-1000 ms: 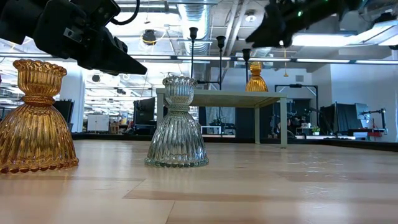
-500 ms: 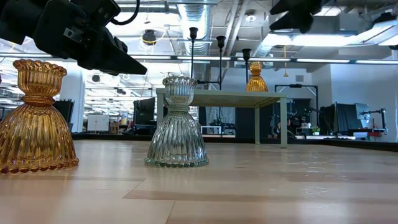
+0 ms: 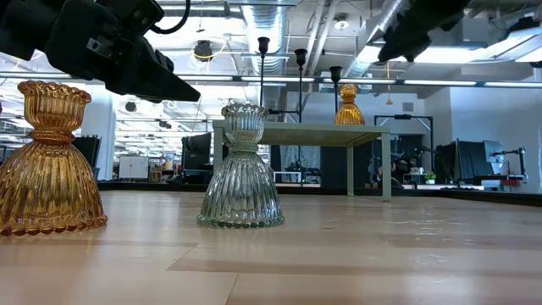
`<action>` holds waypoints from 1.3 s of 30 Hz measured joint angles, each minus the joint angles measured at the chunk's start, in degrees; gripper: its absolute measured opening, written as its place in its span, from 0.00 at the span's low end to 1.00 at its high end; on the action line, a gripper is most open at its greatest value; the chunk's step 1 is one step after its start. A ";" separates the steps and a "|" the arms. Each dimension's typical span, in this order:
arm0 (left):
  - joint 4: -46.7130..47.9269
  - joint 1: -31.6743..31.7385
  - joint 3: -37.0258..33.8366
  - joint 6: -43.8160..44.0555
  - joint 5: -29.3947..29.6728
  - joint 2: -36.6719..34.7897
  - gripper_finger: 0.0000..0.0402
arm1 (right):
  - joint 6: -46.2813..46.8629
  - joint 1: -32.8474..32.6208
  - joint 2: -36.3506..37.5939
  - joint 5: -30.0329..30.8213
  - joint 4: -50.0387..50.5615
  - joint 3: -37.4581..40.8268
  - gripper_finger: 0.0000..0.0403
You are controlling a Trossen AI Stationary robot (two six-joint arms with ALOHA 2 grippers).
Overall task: Pick & Place candle stick holders
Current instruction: Put the glass candle holder on the shelf
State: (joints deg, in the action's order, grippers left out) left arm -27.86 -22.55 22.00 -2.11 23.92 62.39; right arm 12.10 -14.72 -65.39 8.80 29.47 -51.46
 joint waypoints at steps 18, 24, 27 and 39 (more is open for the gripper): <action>-0.02 0.00 0.00 3.89 -13.92 0.00 0.02 | -5.04 -4.46 -27.48 0.04 -29.24 0.02 0.24; -0.04 0.00 0.00 3.89 -13.93 0.00 0.02 | -5.16 -4.44 -33.34 0.04 -35.77 0.02 0.24; -0.04 0.00 0.00 3.90 -13.94 0.00 0.02 | -5.18 -4.33 -35.78 0.02 -38.53 -0.01 0.24; -0.04 0.00 0.01 3.91 -13.98 0.00 0.02 | -4.47 -4.51 -41.81 -3.12 -49.37 -0.18 0.56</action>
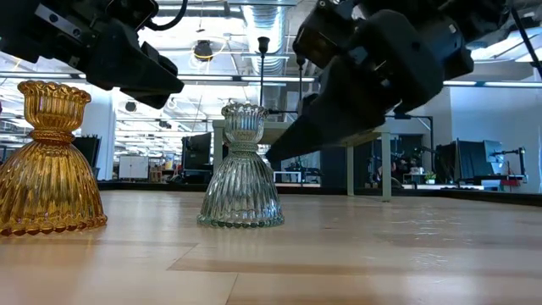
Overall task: Pick & Place candle stick holders
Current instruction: Put the glass candle holder on the shelf
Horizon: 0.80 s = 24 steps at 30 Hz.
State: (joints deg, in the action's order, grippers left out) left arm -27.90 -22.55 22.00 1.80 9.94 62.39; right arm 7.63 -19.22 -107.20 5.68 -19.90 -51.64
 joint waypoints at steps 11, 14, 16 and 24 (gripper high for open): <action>0.00 0.00 -0.01 0.00 0.01 0.00 0.02 | 0.05 1.01 0.00 -1.67 -2.34 -3.06 0.77; 0.00 0.00 0.00 0.00 0.02 0.00 0.02 | 0.05 1.43 -0.02 -3.64 -2.27 -3.06 0.77; -0.02 0.00 -0.01 0.00 0.02 0.00 0.02 | 0.35 1.83 -0.02 -4.93 -3.31 -3.06 0.76; -0.02 0.00 -0.01 0.00 0.02 0.00 0.02 | 1.46 1.84 -4.51 -7.05 -7.76 -3.06 0.76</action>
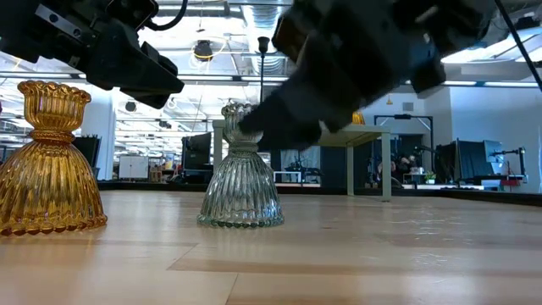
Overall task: Pick & Place candle stick holders
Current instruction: Put the glass candle holder on the shelf
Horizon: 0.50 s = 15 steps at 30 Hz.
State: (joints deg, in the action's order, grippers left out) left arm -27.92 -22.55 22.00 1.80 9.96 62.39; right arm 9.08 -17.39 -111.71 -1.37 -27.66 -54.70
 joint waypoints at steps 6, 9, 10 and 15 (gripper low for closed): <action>0.00 0.00 0.00 0.20 0.00 0.00 0.02 | 0.00 0.64 -1.50 -0.26 -3.26 -0.18 0.75; -0.01 0.00 0.00 0.20 0.00 0.00 0.02 | 0.00 0.74 -1.45 -0.15 -3.24 -0.26 0.70; 0.00 0.00 0.00 0.20 0.00 0.00 0.02 | 0.00 0.72 -1.31 -0.15 -3.08 -0.26 0.68; 0.01 0.00 0.01 0.20 0.00 0.00 0.02 | 0.00 0.67 -1.06 -0.19 -2.78 -0.26 0.51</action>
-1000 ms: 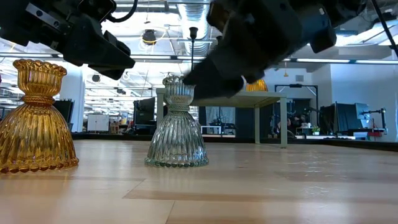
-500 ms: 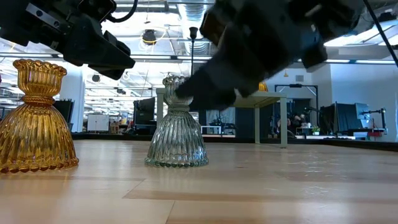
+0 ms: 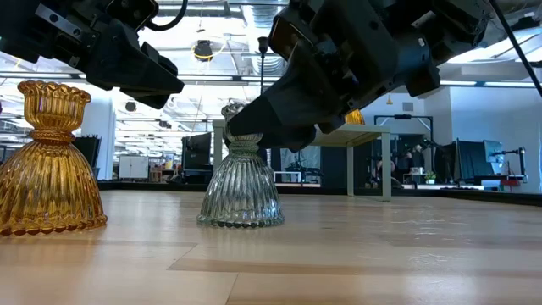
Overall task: Pick & Place candle stick holders
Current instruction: Put the glass candle holder on the shelf
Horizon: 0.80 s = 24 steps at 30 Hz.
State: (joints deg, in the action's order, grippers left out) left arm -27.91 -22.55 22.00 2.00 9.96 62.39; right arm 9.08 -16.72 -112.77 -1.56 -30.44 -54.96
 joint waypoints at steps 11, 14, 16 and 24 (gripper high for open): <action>0.01 0.02 -0.01 0.00 0.02 0.02 0.02 | -0.50 0.18 2.56 -0.09 4.30 0.05 0.31; 0.01 0.02 -0.01 0.00 0.02 0.02 0.02 | -0.48 0.69 5.90 -0.01 7.47 0.04 0.32; 0.01 0.02 0.01 0.00 0.02 0.02 0.02 | -0.48 1.17 8.37 0.02 9.64 0.04 0.34; 0.01 0.02 0.02 0.00 0.01 0.02 0.02 | -0.63 5.51 20.63 1.29 17.93 0.04 0.31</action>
State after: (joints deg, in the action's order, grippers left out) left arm -27.90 -22.52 22.02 2.00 9.96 62.41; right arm 8.45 -11.20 -92.14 -0.27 -12.51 -54.92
